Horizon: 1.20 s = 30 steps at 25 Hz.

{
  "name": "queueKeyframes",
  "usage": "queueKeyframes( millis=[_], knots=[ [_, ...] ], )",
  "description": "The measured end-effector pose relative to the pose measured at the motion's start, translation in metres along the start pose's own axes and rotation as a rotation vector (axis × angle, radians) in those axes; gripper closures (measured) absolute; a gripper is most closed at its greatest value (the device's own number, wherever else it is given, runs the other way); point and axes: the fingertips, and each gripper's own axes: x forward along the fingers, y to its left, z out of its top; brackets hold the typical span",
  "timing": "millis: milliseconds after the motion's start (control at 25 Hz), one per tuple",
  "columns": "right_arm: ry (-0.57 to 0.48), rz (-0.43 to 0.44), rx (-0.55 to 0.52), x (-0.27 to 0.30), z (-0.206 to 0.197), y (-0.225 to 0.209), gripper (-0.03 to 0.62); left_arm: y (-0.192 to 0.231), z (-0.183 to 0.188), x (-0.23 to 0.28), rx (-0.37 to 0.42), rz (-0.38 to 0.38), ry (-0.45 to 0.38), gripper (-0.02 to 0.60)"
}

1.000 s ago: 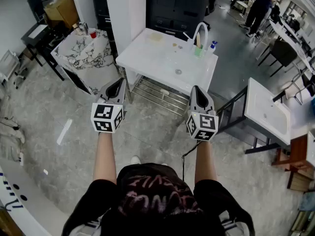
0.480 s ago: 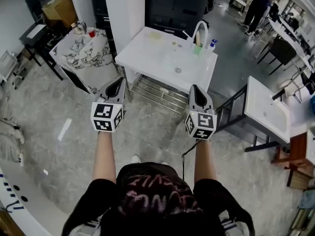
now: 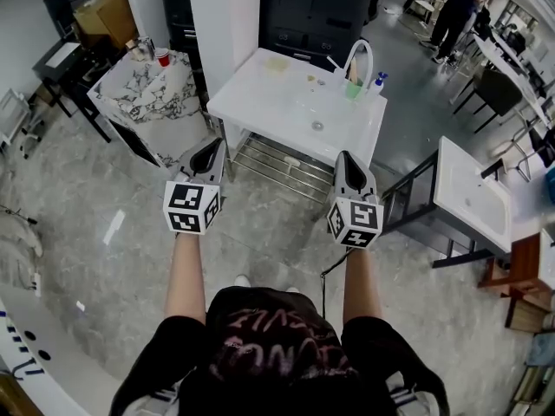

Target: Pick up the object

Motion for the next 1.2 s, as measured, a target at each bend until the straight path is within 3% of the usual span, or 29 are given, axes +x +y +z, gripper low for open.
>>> queueKeyframes(
  millis=[480,1200],
  knots=[
    [-0.018,-0.041,0.002,0.013,0.007,0.048,0.580,0.041,-0.007,-0.007,-0.018,-0.055,-0.015,0.566],
    [-0.034,-0.034,0.014,0.074,0.002,0.060,0.580,0.075,-0.013,0.039,-0.007,-0.085,-0.024,0.566]
  ],
)
